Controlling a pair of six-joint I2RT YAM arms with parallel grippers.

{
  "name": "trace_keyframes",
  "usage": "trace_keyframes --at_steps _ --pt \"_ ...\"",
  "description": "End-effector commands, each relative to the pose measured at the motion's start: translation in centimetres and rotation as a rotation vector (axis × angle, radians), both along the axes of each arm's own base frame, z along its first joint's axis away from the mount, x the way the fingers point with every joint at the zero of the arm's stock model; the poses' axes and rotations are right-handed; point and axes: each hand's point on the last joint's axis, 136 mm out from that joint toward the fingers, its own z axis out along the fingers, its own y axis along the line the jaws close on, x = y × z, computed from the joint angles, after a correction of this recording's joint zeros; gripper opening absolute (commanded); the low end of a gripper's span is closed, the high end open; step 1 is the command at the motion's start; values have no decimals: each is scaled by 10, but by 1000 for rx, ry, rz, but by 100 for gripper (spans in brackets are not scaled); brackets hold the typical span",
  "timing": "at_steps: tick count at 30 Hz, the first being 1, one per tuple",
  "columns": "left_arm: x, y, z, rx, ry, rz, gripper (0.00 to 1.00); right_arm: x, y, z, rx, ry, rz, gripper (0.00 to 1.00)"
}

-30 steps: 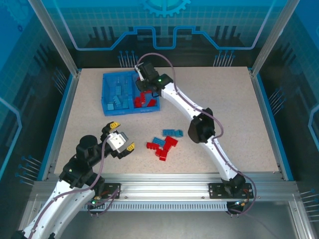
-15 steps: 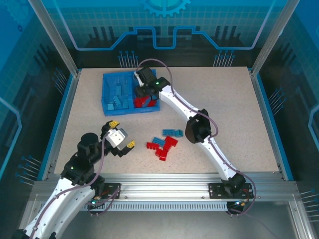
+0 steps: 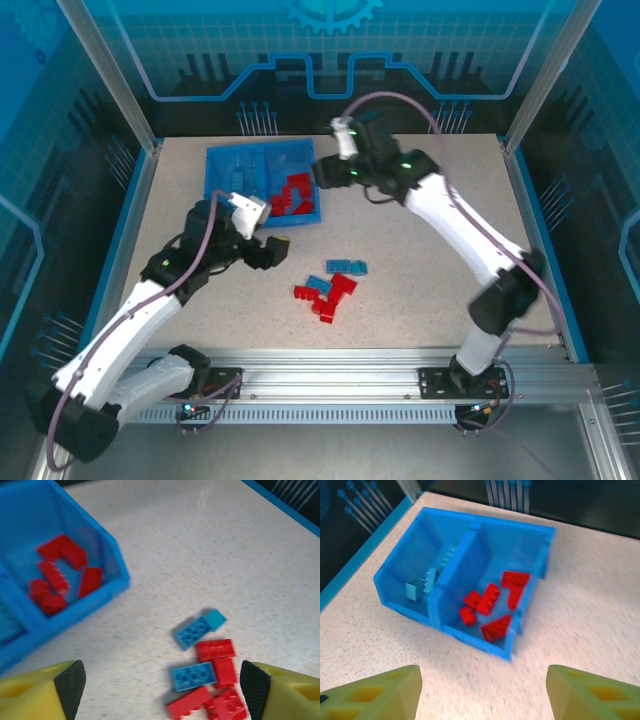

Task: Sort the legos into containers by color

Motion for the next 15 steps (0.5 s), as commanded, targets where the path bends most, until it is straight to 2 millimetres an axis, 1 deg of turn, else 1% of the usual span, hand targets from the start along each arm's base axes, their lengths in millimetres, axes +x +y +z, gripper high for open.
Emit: trace_keyframes --at_steps 1,2,5,6,7,9,11,14,15 --pt "0 -36 -7 -46 141 -43 83 -28 -48 -20 54 98 -71 72" --pt "2 -46 -13 -16 166 -62 83 -40 -66 -25 66 122 -101 74" --pt "12 -74 -37 67 239 -80 83 -76 -106 -40 77 168 -182 79" --pt "14 -83 -45 88 261 -83 83 -86 -115 -45 82 182 -199 80" --pt "20 -90 -58 117 291 -66 83 -97 -123 -49 92 194 -221 82" --pt "30 -100 -80 146 359 -2 84 -113 -134 -54 111 211 -254 86" --pt "38 -114 -103 142 430 49 85 -124 -139 -59 123 220 -272 88" --pt "45 -125 -135 161 522 121 87 -131 -144 -62 124 228 -287 90" --pt "47 -126 -142 173 541 134 88 -132 -145 -62 121 229 -287 90"
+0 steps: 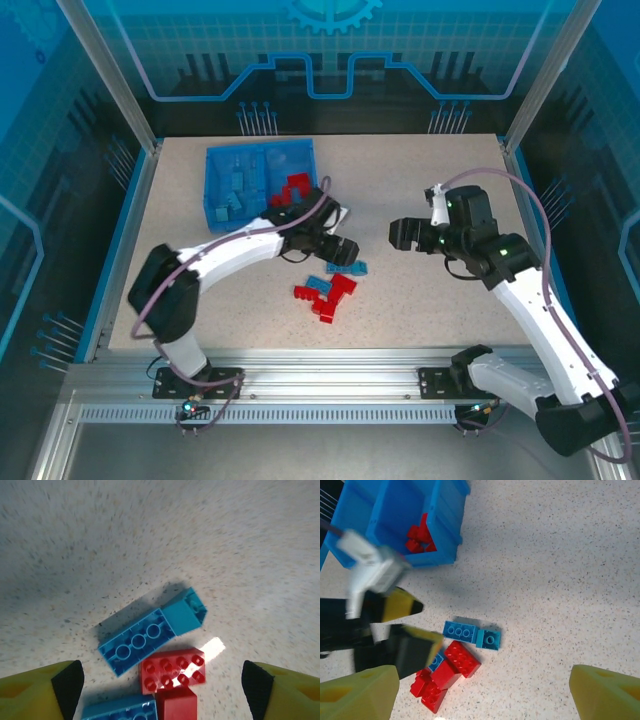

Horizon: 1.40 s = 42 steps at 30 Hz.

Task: Sort the legos into containers by color

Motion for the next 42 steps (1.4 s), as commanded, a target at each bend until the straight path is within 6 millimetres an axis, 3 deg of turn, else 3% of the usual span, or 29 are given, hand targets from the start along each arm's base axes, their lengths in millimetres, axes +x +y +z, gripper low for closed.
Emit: trace_keyframes --at_steps 1,4,8,12,23,32,39,42 --pt "4 1 -22 59 89 129 91 -6 -4 -7 22 47 -23 91" --pt "0 2 -47 107 161 147 96 -7 -3 -7 19 52 -14 92" --pt "-4 5 -64 135 206 181 96 -6 -2 -8 24 54 -13 93" --pt "-5 10 -72 167 208 190 93 -4 -1 -9 32 55 -15 93" --pt "-9 -3 -97 163 260 163 98 -5 -1 -11 31 62 -19 94" --pt "-1 27 -103 298 209 275 82 -5 0 -10 40 63 -16 94" --pt "1 26 -102 269 200 304 67 -6 2 -11 47 72 -12 95" --pt "6 24 -92 244 167 306 65 -7 2 -9 48 69 -9 95"
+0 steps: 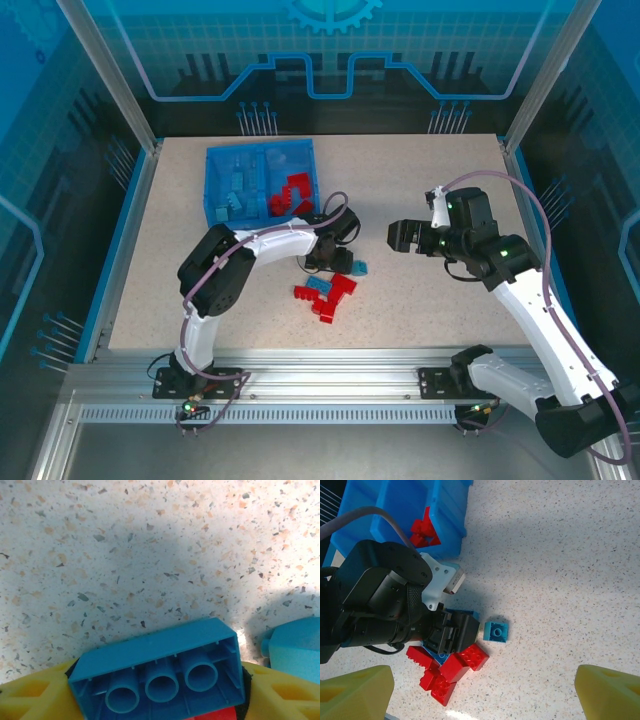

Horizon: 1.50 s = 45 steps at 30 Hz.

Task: Sort the legos into containers by color

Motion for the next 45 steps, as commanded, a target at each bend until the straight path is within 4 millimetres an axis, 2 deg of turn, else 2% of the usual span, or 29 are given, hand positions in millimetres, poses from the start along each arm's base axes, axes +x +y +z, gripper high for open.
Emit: trace_keyframes --at_steps 1,3,5,9,12,14,16,19,21,22,25,30,33,40,45 --pt "4 5 4 1 -38 21 64 -3 -2 -3 14 25 -8 94" --pt "7 0 24 -42 -78 13 64 -3 -2 -1 18 17 -7 95" --pt "12 1 54 -71 -144 11 64 -3 -1 0 22 18 -7 95" --pt "27 23 111 -82 -282 45 63 -1 3 2 39 13 0 95" --pt "45 57 147 -89 -365 107 63 0 4 3 42 14 4 95" --pt "60 89 162 -68 -407 171 63 1 5 4 46 14 6 95" --pt "79 133 172 -37 -441 267 63 1 7 4 51 13 10 95" --pt "102 197 176 28 -486 415 63 1 8 4 52 14 13 95" --pt "115 231 172 65 -495 494 64 0 8 3 52 15 17 95" --pt "122 245 165 88 -490 528 64 0 8 3 53 16 17 95" --pt "141 270 140 108 -440 590 64 -1 9 6 55 12 20 95" --pt "166 278 102 68 -345 630 66 -4 9 10 55 6 21 96" --pt "176 279 94 57 -323 638 74 -6 8 13 58 0 22 96" --pt "185 282 109 31 -350 645 83 -7 10 17 63 -7 26 96" --pt "182 277 135 -12 -389 629 83 -5 13 15 59 -1 32 96"
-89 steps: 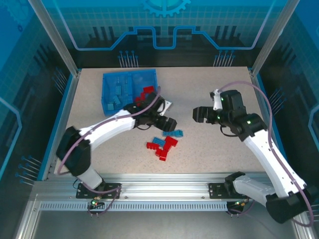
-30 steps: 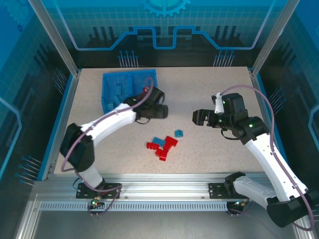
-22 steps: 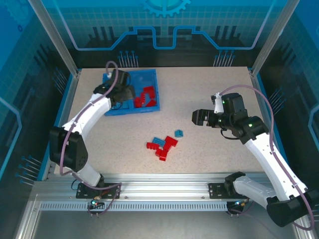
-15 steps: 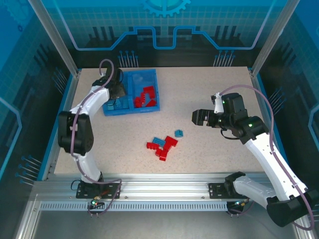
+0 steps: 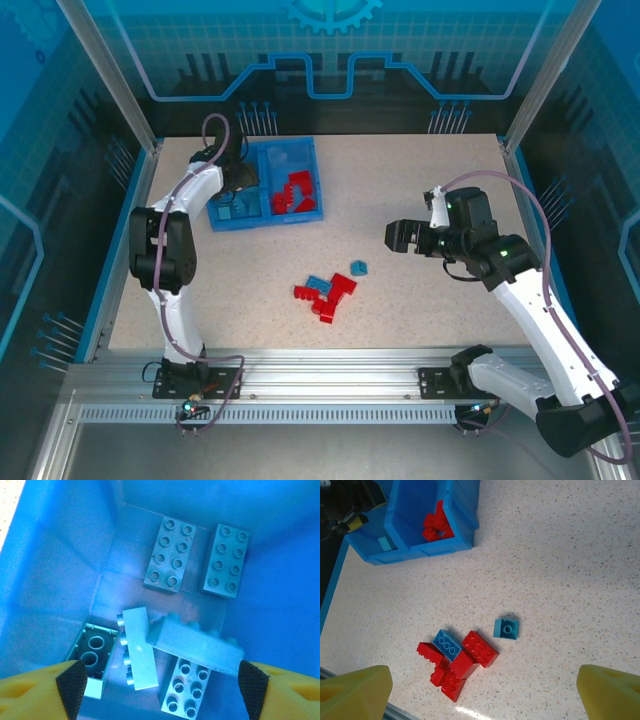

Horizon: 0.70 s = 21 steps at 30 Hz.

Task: Sort the legos into containers by color

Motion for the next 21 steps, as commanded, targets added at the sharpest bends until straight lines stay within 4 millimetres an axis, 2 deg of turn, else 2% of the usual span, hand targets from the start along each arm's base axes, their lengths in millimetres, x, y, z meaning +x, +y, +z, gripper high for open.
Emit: trace_keyframes --at_steps 1,4,6,9,12,14,16,19,21 --pt "-2 -2 50 -43 -96 -19 82 -1 7 11 24 -12 21 96" --pt "-17 -17 86 -113 -167 -72 82 -1 21 4 -4 -20 95 95" --pt "-36 -36 120 -174 -253 -153 81 -4 38 -3 -52 -30 175 95" --pt "-81 -74 170 -230 -397 -348 78 -8 68 -19 -142 -18 312 95" --pt "-137 -108 198 -214 -503 -607 77 -15 104 -41 -247 0 457 94" --pt "-180 -130 204 -161 -558 -826 80 -21 129 -55 -307 1 560 92" --pt "-225 -144 198 -80 -605 -1029 84 -30 155 -72 -365 0 669 89" --pt "-287 -152 177 32 -691 -1301 91 -35 185 -100 -420 9 785 80" --pt "-328 -154 158 112 -754 -1488 95 -33 196 -118 -474 14 827 74"
